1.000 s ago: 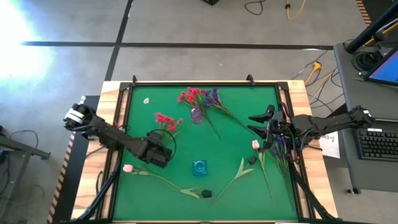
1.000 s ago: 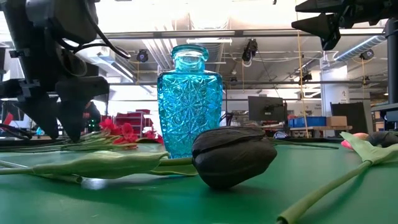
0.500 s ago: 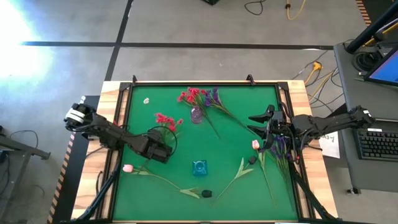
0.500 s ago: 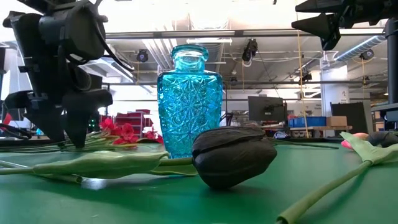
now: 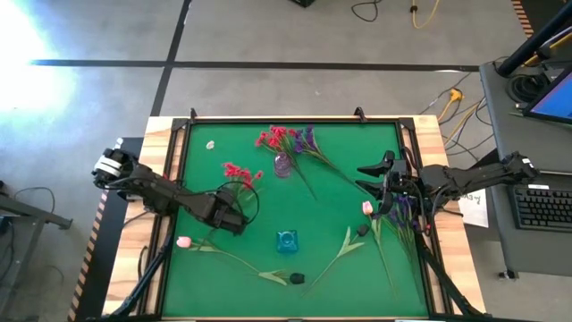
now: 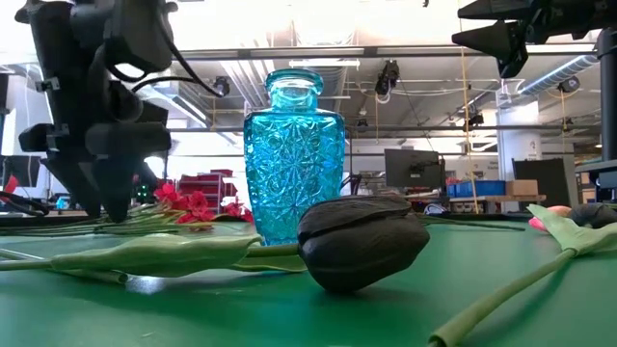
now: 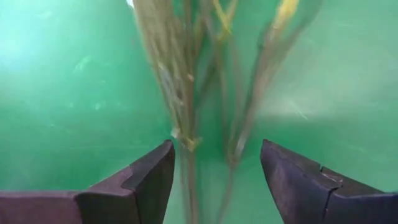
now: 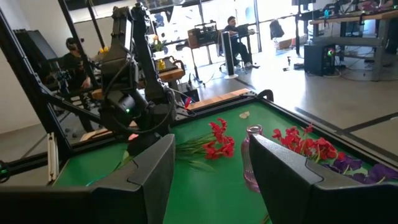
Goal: Sort flowers into vase by color
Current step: Put the left red flowers into the purple vase
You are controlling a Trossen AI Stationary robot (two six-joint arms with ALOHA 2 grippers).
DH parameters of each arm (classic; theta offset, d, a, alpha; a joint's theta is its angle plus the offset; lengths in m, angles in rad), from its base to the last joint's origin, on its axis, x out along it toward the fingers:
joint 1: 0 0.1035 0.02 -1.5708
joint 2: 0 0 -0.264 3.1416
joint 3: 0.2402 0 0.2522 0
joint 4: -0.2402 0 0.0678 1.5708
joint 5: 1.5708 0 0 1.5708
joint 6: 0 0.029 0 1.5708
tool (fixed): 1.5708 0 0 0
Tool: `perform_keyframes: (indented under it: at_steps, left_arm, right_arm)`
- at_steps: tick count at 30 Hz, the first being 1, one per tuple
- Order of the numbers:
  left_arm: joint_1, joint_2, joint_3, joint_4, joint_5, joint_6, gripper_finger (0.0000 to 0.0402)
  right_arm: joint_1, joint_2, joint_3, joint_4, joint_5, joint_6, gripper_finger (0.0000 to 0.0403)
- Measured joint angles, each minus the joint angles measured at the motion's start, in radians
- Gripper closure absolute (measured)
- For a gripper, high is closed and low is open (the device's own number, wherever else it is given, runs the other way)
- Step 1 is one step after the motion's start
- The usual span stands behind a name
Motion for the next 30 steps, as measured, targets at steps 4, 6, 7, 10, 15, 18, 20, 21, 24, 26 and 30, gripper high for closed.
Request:
perform_keyframes:
  at_steps: [4,6,7,10,15,18,20,21,24,26,30]
  left_arm:
    - [0.004,0.0,-0.007,0.007,-0.007,0.0,0.0158]
    - [0.004,0.001,-0.01,0.011,-0.007,0.0,0.0151]
    - [0.004,0.001,-0.012,0.015,-0.007,0.0,0.0148]
    - [0.004,0.001,-0.019,0.022,-0.007,0.0,0.0144]
    - [0.004,0.001,-0.033,0.067,-0.007,0.004,0.0145]
    - [0.004,0.001,-0.048,0.076,-0.009,0.004,0.015]
    - [0.004,0.001,-0.064,0.095,-0.009,0.002,0.0153]
    - [0.004,0.001,-0.073,0.114,-0.009,0.001,0.0155]
    - [0.004,0.001,-0.1,0.192,-0.012,0.0,0.0161]
    - [0.003,0.0,-0.105,0.202,-0.018,-0.009,0.0168]
    - [0.002,0.0,-0.107,0.2,-0.029,-0.035,0.0194]
  right_arm:
    - [0.0,0.0,0.0,0.0,0.0,0.0,0.0204]
    - [0.0,0.0,0.0,0.0,0.0,0.0,0.0204]
    - [0.0,0.0,0.0,0.0,0.0,0.0,0.0204]
    - [0.0,0.0,0.0,0.0,0.0,0.0,0.0204]
    - [0.0,0.0,0.0,0.0,0.0,0.001,0.0204]
    - [0.0,0.0,0.0,0.0,0.0,0.001,0.0204]
    - [0.0,0.0,0.0,0.0,0.0,0.001,0.0204]
    - [0.0,0.0,0.0,0.0,0.0,0.001,0.0204]
    - [0.0,0.0,0.0,0.0,0.0,0.001,0.0204]
    - [0.0,0.0,0.0,0.0,0.0,0.001,0.0204]
    - [0.0,0.0,0.0,0.0,0.0,0.001,0.0204]
